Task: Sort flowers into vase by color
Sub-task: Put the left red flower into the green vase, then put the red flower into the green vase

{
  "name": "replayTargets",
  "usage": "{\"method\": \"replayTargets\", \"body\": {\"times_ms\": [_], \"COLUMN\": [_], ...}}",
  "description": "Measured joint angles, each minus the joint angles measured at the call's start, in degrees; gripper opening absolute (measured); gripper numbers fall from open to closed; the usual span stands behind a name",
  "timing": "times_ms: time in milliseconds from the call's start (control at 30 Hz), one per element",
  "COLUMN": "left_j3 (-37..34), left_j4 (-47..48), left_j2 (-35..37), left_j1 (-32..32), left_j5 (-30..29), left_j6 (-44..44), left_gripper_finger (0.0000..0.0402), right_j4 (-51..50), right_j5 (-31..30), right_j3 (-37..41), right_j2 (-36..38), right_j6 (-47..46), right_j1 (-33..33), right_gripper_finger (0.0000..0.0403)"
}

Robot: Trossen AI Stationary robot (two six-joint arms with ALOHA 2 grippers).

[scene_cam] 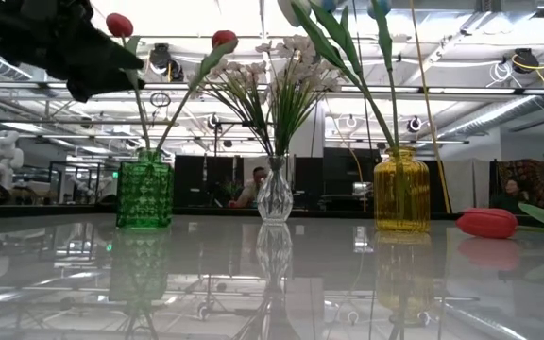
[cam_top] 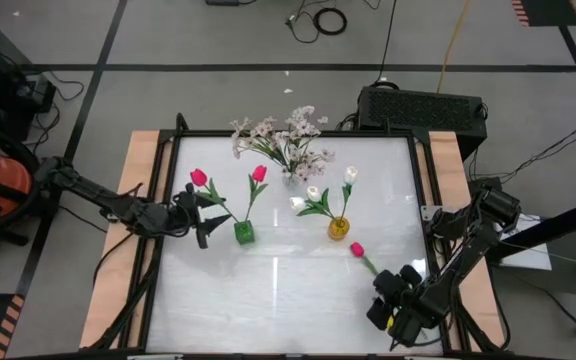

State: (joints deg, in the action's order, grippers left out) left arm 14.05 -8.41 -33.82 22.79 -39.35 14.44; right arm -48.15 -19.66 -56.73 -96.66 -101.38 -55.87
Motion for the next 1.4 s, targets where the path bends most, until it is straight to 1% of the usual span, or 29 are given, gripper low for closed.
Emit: {"method": "replayTargets", "body": {"times_ms": [167,267,367,467,567,700,833,933,967,1067,1267,1333,1400], "left_j3": [1.41,2.78,3.67,3.75,3.78,3.78,3.78,3.78,3.78,3.78,3.78,3.78,3.57], "left_j4": [8.15,13.1,19.37,23.22,26.05,29.26,30.32,30.08,29.98,29.9,29.92,29.91,29.73], "left_j2": [2.11,3.93,6.05,7.66,8.19,8.12,8.12,8.12,8.09,8.06,7.87,7.6,7.26], "left_j1": [1.27,2.39,4.01,5.64,7.4,9.89,12.61,14.77,15.41,17.37,21.36,22.47,23.52], "left_j5": [-0.06,-0.02,0.06,0.14,0.37,2.26,3.88,4.03,4.04,4.04,3.62,2.86,2.25], "left_j6": [0.78,2.17,5.71,8.84,12.05,16.85,21.15,23.74,24.46,26.93,29.36,30.18,30.39], "left_gripper_finger": [0.0284,0.029,0.029,0.029,0.029,0.029,0.029,0.029,0.029,0.029,0.029,0.029,0.029], "right_j4": [-5.0,-3.09,2.93,6.4,6.05,5.06,3.94,3.13,2.54,0.63,-1.2,-1.57,-3.4], "right_j5": [-0.06,0.51,2.42,2.56,2.54,2.7,2.88,2.97,2.81,2.56,2.71,3.68,4.48], "right_j3": [0.07,1.68,4.57,6.93,7.3,7.3,7.3,7.06,6.54,4.11,-0.63,-1.14,-1.27], "right_j2": [0.0,0.02,0.02,0.35,0.35,0.27,0.22,0.13,0.03,-0.2,-0.18,-0.15,-0.15], "right_j6": [0.02,0.13,0.11,-0.1,-1.31,-1.49,-1.53,-1.41,-1.12,-0.8,4.02,4.06,2.1], "right_j1": [2.68,3.78,3.98,3.97,3.97,3.99,4.11,4.11,4.13,4.06,3.62,3.62,3.64], "right_gripper_finger": [0.0221,0.0212,0.0193,0.0166,0.0136,0.0093,0.0047,0.0012,0.0007,0.0006,0.0003,0.0008,0.0016]}}
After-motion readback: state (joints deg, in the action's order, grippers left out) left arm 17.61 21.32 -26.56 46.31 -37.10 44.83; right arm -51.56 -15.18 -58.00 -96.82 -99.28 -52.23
